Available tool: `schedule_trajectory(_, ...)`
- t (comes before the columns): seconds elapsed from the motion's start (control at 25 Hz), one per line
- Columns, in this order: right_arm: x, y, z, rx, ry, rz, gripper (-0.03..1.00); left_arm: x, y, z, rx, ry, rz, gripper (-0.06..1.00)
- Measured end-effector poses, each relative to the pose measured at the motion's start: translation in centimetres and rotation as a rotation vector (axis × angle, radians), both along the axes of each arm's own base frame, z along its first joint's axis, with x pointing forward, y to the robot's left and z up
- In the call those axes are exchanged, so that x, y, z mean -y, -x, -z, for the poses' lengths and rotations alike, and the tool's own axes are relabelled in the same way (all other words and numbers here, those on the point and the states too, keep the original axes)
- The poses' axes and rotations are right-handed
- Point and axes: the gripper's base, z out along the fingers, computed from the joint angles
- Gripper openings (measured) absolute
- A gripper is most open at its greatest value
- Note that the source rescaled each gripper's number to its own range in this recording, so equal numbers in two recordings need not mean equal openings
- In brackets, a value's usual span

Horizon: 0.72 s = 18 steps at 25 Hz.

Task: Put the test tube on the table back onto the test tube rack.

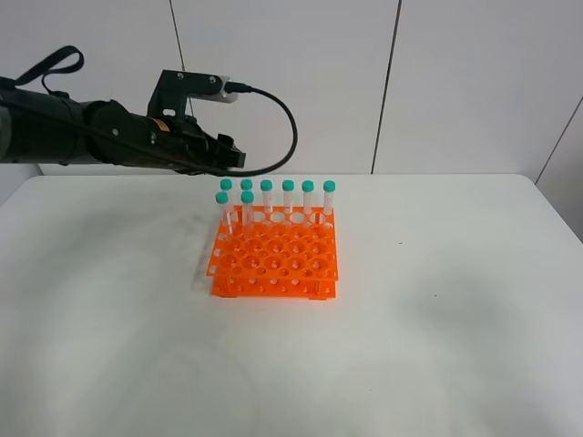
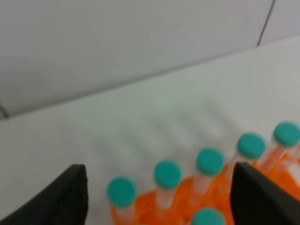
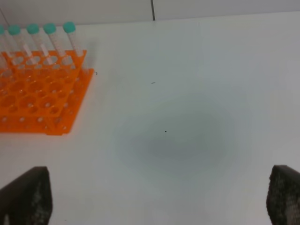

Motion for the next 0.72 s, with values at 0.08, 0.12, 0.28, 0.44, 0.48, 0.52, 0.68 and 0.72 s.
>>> schedule_trajectory(0.08, 0.0, 0.0, 0.0, 0.0, 0.0, 0.0, 1.0, -1.4, -0.6, -0.4, -0.034, -0.022, -0.017, 0.59)
schedule_trajectory(0.12, 0.0, 0.0, 0.0, 0.0, 0.0, 0.0, 1.0, -2.3, -0.8, -0.4, -0.052, -0.033, -0.03, 0.59)
schedule_trajectory(0.28, 0.0, 0.0, 0.0, 0.0, 0.0, 0.0, 1.0, -5.5, -1.4, -0.3, -0.111, -0.048, -0.095, 0.72)
schedule_trajectory(0.44, 0.0, 0.0, 0.0, 0.0, 0.0, 0.0, 1.0, -8.4, -1.3, 0.3, -0.206, -0.044, -0.162, 0.87)
schedule_trajectory(0.48, 0.0, 0.0, 0.0, 0.0, 0.0, 0.0, 1.0, -9.2, -1.2, 0.5, -0.245, -0.037, -0.184, 0.88)
schedule_trajectory(0.52, 0.0, 0.0, 0.0, 0.0, 0.0, 0.0, 1.0, -9.2, -1.2, 0.5, -0.245, -0.037, -0.184, 0.88)
schedule_trajectory(0.68, 0.0, 0.0, 0.0, 0.0, 0.0, 0.0, 1.0, -11.5, -0.2, 1.4, -0.413, -0.052, -0.248, 0.9)
schedule_trajectory(0.72, 0.0, 0.0, 0.0, 0.0, 0.0, 0.0, 1.0, -11.7, 0.1, 1.6, -0.451, -0.066, -0.254, 0.9)
